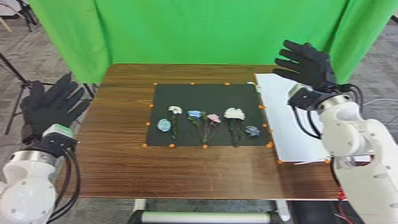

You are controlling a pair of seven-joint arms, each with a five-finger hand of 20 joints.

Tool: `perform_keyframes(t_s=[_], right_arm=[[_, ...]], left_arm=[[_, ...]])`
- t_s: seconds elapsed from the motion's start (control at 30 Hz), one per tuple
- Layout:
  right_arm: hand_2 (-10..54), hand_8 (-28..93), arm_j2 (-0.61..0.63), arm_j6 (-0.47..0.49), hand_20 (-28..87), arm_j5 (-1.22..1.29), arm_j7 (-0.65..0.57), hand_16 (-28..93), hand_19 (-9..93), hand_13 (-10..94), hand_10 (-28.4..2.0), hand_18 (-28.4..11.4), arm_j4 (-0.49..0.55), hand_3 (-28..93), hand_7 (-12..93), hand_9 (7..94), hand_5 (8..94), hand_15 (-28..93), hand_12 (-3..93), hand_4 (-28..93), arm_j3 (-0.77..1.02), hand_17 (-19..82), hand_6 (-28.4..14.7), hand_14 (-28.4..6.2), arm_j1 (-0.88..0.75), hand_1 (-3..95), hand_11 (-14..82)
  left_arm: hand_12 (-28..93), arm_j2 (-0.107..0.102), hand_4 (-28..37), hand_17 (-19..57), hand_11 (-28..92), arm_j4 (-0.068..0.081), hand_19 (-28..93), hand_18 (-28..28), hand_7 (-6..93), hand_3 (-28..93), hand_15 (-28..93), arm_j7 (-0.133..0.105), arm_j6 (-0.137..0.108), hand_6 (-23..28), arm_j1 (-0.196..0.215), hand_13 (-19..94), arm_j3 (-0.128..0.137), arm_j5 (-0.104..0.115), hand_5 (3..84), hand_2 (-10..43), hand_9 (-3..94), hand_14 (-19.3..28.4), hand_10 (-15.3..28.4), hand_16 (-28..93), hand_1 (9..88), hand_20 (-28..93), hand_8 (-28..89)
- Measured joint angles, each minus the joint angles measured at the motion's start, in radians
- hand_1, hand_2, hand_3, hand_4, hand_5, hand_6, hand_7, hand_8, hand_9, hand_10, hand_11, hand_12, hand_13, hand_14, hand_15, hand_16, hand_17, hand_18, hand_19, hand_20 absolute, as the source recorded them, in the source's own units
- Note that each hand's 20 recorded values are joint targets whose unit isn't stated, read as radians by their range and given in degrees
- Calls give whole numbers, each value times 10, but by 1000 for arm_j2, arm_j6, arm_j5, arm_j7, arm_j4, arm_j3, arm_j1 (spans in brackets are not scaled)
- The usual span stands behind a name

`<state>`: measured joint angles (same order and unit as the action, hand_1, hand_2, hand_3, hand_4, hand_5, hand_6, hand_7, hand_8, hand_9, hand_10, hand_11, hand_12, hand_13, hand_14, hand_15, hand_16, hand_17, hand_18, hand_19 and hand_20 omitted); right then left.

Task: Arrange flowers

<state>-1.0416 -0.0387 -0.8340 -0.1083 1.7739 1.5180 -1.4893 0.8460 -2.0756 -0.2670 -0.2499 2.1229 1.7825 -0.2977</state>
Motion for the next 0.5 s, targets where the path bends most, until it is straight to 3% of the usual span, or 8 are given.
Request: perform_keyframes(t_s=[0.5], right_arm=[[15,-122,-1,44,208,11,0,110,384,318,-133,-191,16,799,149,408,442,187,109,-256,35,154,-54,-135,-23,184,73]], left_arm=[[91,-13,-283,-59,158,-4,312,133,146,697,284,-16,-1,57,0,167,0,5,345,97,276,121,119,-71,216,111,-99]])
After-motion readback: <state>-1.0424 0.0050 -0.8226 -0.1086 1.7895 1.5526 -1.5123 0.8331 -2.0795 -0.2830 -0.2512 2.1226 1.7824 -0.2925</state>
